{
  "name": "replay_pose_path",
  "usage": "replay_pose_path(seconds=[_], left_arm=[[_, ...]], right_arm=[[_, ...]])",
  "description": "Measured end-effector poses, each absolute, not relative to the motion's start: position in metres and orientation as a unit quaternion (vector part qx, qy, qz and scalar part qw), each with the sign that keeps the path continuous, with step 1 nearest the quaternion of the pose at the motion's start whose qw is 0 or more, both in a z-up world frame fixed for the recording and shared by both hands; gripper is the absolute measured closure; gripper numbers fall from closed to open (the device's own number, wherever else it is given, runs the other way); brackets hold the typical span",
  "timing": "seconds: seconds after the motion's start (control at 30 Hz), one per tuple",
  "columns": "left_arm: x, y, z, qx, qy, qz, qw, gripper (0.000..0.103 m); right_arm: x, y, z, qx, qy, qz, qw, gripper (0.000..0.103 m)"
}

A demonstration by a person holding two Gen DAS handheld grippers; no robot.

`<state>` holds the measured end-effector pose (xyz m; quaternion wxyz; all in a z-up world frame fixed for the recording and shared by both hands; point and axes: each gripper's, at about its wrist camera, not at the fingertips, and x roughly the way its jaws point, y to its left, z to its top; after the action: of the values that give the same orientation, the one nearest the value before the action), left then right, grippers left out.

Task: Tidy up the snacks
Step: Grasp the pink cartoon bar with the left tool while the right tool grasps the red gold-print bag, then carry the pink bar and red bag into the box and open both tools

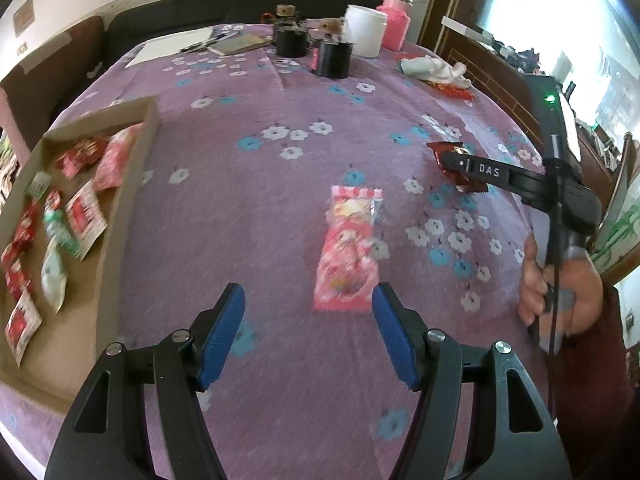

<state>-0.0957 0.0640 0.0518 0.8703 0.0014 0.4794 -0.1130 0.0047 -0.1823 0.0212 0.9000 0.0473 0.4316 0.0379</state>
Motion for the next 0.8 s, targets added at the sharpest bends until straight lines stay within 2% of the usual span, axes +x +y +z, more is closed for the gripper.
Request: replay_pose_path(seconds=[0.37,0.4,0.43,0.47,0.8], left_arm=[[-0.062,0.019,0.027,0.07,0.472,-0.105,0.873,0.038],[-0.062,0.017,0.026,0.075,0.47,-0.105,0.873,0.04],[-0.063,0.015,0.027,0.076,0.467,-0.11,0.874,0.062],[-0.064,0.013,0.028,0.078,0.465,-0.121,0.874,0.079],[-0.074,0.018,0.046,0.078,0.447,-0.109,0.885,0.079]], right_arm=[[-0.003,-0.176,0.022,0.041,0.425,0.046,0.903,0.07],[-0.003,-0.176,0.022,0.04,0.425,0.046,0.903,0.07],[-0.003,-0.176,0.022,0.04,0.424,0.047,0.903,0.07],[-0.003,-0.176,0.022,0.04,0.424,0.047,0.904,0.07],[-0.006,-0.174,0.026,0.031,0.408,0.045,0.911,0.073]])
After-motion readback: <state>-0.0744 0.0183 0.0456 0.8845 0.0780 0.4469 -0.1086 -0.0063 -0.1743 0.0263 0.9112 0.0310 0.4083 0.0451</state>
